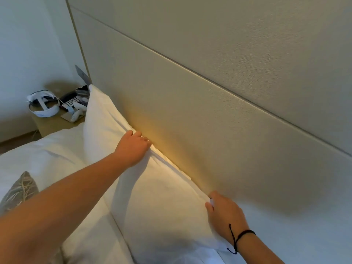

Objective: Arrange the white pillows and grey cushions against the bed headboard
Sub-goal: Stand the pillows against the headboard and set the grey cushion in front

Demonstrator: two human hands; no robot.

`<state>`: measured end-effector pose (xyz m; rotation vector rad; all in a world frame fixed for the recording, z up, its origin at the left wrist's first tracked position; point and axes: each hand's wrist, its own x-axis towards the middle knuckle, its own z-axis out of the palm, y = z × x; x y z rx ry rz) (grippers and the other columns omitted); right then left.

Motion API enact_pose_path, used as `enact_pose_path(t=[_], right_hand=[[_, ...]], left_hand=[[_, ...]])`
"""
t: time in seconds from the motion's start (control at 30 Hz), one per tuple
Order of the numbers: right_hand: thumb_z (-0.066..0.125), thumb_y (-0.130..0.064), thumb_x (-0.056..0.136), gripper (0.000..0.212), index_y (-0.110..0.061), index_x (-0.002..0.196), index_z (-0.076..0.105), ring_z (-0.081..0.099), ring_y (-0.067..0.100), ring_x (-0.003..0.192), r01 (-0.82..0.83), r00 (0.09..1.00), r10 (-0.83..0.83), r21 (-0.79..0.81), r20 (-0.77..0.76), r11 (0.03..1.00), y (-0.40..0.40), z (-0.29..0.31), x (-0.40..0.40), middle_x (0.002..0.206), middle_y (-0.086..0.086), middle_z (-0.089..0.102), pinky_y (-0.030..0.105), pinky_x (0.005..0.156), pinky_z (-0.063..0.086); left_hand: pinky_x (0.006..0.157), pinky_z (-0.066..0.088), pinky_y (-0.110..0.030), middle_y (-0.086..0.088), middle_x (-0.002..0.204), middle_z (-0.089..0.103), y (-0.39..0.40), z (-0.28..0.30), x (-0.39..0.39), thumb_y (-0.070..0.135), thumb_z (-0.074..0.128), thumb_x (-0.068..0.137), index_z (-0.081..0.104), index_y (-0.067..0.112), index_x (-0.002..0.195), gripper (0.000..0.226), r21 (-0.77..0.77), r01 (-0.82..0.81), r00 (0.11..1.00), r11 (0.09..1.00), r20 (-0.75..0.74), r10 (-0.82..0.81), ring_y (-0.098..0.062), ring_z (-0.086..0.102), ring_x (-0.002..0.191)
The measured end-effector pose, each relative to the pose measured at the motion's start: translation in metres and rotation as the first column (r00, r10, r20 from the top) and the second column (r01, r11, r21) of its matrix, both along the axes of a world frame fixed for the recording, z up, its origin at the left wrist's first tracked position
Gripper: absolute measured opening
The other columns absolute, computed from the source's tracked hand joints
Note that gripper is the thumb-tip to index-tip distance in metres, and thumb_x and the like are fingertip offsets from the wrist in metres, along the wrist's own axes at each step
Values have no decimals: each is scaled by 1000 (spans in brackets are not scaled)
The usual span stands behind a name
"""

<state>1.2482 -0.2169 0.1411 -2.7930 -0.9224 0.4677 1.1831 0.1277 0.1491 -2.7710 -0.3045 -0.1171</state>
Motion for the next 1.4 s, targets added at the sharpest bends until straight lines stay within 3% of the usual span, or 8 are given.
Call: enact_pose_path(t=[0.13,0.33,0.63,0.83,1.07,1.2,1.27,1.4], right_hand=[[43,-43,98,34,-32,128,34,57,15,82,-106,994,101,148,47,983,55,15,-8,105,-7,63,28,69,44],[45,-31,99,33,-27,129,32,59,24,95,-176,984,169,286,50,942,152,15,0,113,0,59,38,78,50],[42,-3,90,55,-42,130,37,58,23,102,-231,962,272,460,-22,857,249,-10,26,118,-3,60,37,78,51],[39,4,84,50,-33,117,51,49,21,75,-306,948,315,398,43,865,272,-20,36,97,-5,48,35,64,48],[36,10,78,51,-24,111,54,45,15,76,-362,929,366,327,51,873,283,-20,42,93,-6,47,29,59,38],[34,10,77,49,-23,109,50,45,16,76,-399,917,389,264,93,878,282,-17,47,93,-5,50,31,60,40],[34,10,78,48,-22,109,50,44,16,75,-400,916,394,260,81,879,282,-13,48,92,-4,52,30,59,35],[33,9,78,39,-20,100,48,39,15,71,-395,919,378,258,113,882,282,-5,53,89,-4,51,27,50,27]], left_hand=[[84,48,-30,2,109,69,3,3,7,34,59,95,66,26,114,22,-129,-7,997,992,78,17,-19,59,98],[86,52,-31,-1,110,70,15,2,19,34,60,95,68,23,116,25,-135,24,997,991,71,-15,-20,61,97],[82,38,-29,6,109,66,99,10,38,33,52,97,63,28,114,21,-120,207,959,971,-173,-226,-17,53,101],[87,33,-36,3,112,57,170,21,43,36,44,98,62,31,120,29,206,-2,953,979,-296,64,-21,47,105],[97,34,-44,-9,125,55,225,37,52,24,47,96,59,27,122,29,358,-353,859,865,-244,451,-30,48,116],[77,41,-39,-3,92,59,244,36,55,11,47,94,55,19,118,27,154,-504,792,850,-309,526,-28,58,87],[65,42,-38,-9,96,59,252,33,60,15,43,98,57,15,119,25,-62,-560,819,826,-186,542,-32,59,87],[69,48,-42,-19,102,64,258,29,78,22,41,102,64,11,111,27,-309,-498,842,810,49,536,-39,61,91]])
